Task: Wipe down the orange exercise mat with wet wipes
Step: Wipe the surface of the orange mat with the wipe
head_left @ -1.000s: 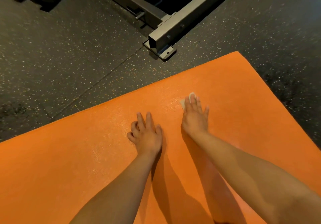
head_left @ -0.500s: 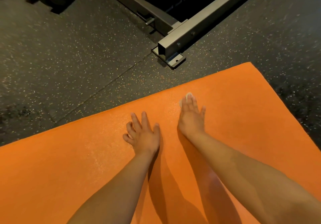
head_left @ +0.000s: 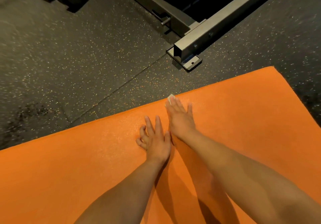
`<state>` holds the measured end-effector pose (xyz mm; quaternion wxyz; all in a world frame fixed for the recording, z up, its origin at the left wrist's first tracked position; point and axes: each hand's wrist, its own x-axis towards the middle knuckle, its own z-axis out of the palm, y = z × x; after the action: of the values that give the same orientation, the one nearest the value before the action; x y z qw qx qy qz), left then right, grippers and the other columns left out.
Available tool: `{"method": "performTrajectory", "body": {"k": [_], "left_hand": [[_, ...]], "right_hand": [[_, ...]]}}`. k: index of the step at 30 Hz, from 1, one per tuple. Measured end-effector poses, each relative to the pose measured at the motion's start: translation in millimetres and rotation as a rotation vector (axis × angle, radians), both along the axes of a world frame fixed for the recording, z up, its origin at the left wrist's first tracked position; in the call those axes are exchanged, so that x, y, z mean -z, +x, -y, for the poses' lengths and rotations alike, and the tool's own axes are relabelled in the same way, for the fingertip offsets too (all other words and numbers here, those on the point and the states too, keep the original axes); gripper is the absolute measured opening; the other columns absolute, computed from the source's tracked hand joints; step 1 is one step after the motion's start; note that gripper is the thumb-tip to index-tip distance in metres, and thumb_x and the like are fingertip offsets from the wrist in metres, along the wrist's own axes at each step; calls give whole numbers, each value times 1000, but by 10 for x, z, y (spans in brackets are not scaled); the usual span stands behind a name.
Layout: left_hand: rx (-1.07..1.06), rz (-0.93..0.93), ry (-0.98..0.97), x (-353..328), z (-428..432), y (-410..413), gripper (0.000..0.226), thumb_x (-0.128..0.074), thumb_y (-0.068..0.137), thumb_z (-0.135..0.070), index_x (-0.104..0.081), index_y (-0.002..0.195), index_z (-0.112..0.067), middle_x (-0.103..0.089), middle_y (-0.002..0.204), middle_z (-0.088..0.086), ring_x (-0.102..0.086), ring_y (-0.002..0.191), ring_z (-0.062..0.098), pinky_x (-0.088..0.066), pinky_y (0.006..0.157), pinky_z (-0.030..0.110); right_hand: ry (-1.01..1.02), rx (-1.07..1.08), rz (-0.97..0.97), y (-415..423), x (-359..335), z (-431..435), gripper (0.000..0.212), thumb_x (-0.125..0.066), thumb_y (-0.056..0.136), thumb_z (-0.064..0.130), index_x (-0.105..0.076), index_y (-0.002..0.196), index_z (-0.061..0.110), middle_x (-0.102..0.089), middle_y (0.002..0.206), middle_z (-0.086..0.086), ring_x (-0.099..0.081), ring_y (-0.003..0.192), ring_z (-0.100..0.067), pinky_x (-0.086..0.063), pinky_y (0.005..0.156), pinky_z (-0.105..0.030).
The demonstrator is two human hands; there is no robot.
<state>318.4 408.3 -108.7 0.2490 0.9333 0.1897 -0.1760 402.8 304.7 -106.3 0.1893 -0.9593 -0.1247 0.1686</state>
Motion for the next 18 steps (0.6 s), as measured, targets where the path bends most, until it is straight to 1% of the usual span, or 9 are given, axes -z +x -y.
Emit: {"method": "performTrajectory", "body": {"k": [2, 5, 8, 10, 12, 13, 14, 16, 18], "left_hand": [[-14, 7, -19, -6, -21, 2, 73, -42, 100, -40, 1, 158, -43, 30, 163, -9, 16, 148, 21, 13, 114, 55], [-30, 30, -19, -1, -17, 11, 75, -48, 96, -36, -4, 157, -42, 28, 163, -10, 13, 148, 20, 10, 114, 54], [-20, 19, 70, 8, 4, -1, 69, -42, 101, -41, -3, 158, -42, 26, 165, -5, 9, 149, 26, 3, 115, 56], [-18, -8, 97, -28, 35, 42, 64, -37, 103, -44, -3, 157, -43, 24, 165, -3, 7, 149, 29, 0, 116, 57], [27, -10, 110, -76, 155, 114, 59, -35, 103, -40, -11, 155, -48, 15, 167, -5, 4, 149, 29, -1, 116, 56], [38, 10, 100, -94, 236, 153, 56, -32, 101, -40, -16, 154, -51, 10, 168, -7, 1, 150, 28, -2, 116, 54], [15, 38, 73, -106, 320, 194, 55, -27, 99, -42, -20, 152, -52, 6, 168, -10, 0, 150, 27, -1, 116, 53], [-34, 64, 17, -54, 440, 256, 53, -26, 102, -45, -17, 153, -52, 9, 167, -12, 5, 150, 25, 6, 116, 54], [-25, 65, 28, 34, 475, 250, 57, -34, 102, -46, -13, 155, -50, 15, 166, -13, 11, 149, 24, 11, 115, 56]], "right_hand": [[54, -210, -27, -13, -24, -158, 69, -41, 102, 18, -8, 163, 26, 9, 169, 7, 13, 154, -9, 12, 122, -55], [69, -329, -56, 4, -48, -161, 71, -41, 102, 14, -8, 162, 28, 5, 169, 10, 12, 154, -7, 17, 121, -50], [27, -283, -11, 2, -47, 18, 81, -46, 96, 7, -6, 163, 30, 5, 169, 12, 11, 154, -7, 14, 123, -50], [-39, -74, 22, -2, -55, 225, 86, -44, 93, 3, 0, 163, 28, 10, 169, 10, 14, 154, -10, 11, 123, -52], [-72, 149, 6, -12, -70, 374, 88, -43, 92, 2, 4, 162, 24, 14, 169, 6, 16, 154, -13, 8, 122, -54], [-63, 183, -8, -21, -79, 374, 86, -44, 93, 5, 4, 162, 23, 14, 169, 5, 16, 154, -14, 8, 122, -54], [-34, 161, -14, -31, -82, 345, 82, -45, 96, 11, 2, 163, 23, 13, 169, 4, 16, 155, -13, 9, 122, -54], [47, 8, -38, -27, -73, 314, 71, -42, 101, 21, -7, 163, 25, 7, 170, 6, 13, 155, -11, 11, 121, -53], [62, -127, -46, 48, -26, 434, 69, -42, 101, 18, -12, 162, 29, 3, 170, 11, 10, 155, -8, 10, 123, -53]]}}
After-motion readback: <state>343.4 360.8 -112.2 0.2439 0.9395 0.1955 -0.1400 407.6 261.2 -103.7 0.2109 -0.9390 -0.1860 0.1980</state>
